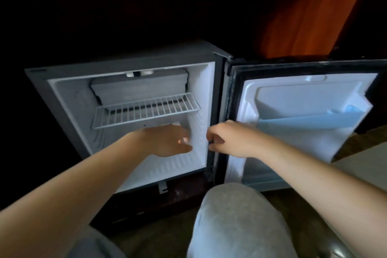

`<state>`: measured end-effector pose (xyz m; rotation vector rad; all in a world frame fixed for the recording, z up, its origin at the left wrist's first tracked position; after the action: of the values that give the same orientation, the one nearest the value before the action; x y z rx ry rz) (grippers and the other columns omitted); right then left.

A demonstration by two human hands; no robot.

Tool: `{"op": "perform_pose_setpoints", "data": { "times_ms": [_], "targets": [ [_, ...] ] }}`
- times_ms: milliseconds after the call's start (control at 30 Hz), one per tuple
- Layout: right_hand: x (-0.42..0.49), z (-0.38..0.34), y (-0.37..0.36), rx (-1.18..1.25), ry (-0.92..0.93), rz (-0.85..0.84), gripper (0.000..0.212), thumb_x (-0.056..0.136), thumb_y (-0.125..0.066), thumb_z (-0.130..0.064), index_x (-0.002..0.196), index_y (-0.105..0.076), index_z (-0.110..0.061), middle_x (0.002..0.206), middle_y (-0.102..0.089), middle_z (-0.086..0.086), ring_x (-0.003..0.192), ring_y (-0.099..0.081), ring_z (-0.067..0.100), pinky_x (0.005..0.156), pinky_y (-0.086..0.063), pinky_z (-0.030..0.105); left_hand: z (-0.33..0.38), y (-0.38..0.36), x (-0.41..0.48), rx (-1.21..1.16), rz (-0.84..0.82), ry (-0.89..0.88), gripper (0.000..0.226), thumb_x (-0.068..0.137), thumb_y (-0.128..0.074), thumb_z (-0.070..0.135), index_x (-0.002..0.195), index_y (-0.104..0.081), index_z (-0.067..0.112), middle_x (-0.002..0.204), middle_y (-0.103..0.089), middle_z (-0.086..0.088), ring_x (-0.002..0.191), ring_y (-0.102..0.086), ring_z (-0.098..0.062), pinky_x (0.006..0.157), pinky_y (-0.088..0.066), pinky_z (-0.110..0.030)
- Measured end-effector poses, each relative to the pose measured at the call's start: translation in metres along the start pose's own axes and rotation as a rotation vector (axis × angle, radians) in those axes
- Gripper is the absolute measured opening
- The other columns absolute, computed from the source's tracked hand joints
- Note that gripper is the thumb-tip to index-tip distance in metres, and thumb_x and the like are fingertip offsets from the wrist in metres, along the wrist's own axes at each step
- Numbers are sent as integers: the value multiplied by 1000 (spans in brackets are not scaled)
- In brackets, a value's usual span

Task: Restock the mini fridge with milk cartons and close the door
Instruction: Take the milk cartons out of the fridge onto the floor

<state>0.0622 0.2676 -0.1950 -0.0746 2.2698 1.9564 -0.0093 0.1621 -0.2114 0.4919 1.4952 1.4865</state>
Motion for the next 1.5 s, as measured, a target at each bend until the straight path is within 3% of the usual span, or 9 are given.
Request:
{"op": "perform_pose_setpoints", "data": {
  "times_ms": [200,467,667,933,1067,1167,1233,1367,1500],
  "targets": [
    [69,-34,-25,6,8,-110,27,91,-54,-39,108,-57,-19,109,-60,0,96,-56,23,76,-45,34,-65,-23,9,-146,-4,140,34,97,-41,35,115,-55,9,121,-57,-9,110,-54,-25,94,-41,-34],
    [146,-51,-80,49,0,-164,29,91,-55,-34,108,-61,-10,111,-61,7,97,-59,26,82,-49,37,-123,-60,31,-213,45,276,49,99,-40,29,144,-32,12,149,-35,-8,134,-37,-24,109,-28,-31],
    [190,-28,-112,48,-37,-75,46,91,-55,-29,134,-45,-14,137,-48,6,122,-48,26,95,-45,38,-149,-68,76,-118,98,319,56,96,-44,36,144,-28,14,148,-33,-9,134,-33,-28,109,-30,-42],
    [231,5,-135,12,-85,-11,69,90,-58,-20,147,-19,-13,155,-19,3,140,-25,25,105,-36,40,-172,-93,141,-55,41,406,94,87,-60,38,150,5,11,159,5,-9,146,-2,-26,114,-19,-46],
    [245,16,-145,-5,-85,40,79,87,-59,-17,149,-11,-17,155,-16,1,141,-21,25,103,-36,41,-179,-94,157,-35,116,405,95,84,-63,37,149,2,12,159,1,-9,145,-9,-27,114,-19,-44],
    [251,20,-148,9,-84,58,76,87,-58,-14,148,-14,-19,154,-20,1,139,-25,26,102,-37,42,-191,-96,161,-33,129,433,92,86,-61,38,149,1,12,159,8,-9,146,1,-28,116,-12,-45],
    [254,21,-149,20,-79,71,73,87,-58,-12,146,-17,-19,152,-23,2,137,-28,27,99,-40,41,-195,-96,163,-58,156,446,86,88,-59,35,149,-4,11,159,-1,-9,146,-4,-29,115,-15,-44],
    [261,20,-149,39,-89,123,62,87,-57,-9,142,-28,-17,145,-35,7,129,-40,30,97,-44,41,-196,-91,169,-79,200,465,57,94,-51,30,142,-27,10,144,-38,-10,131,-39,-27,103,-37,-37],
    [265,16,-159,45,-68,60,57,86,-63,-23,136,-36,-12,137,-43,10,122,-45,32,93,-47,43,-193,-96,173,-89,137,499,47,93,-54,30,131,-37,8,128,-54,-13,118,-53,-29,92,-44,-38]
  ]
}}
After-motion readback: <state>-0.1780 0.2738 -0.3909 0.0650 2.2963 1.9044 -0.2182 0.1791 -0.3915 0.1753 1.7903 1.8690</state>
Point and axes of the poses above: each hand's wrist, its own x-axis towards the middle knuckle, its own y-axis out of the back of the hand, z = x × y, the point moved 7 cm from there along x, towards the middle knuckle
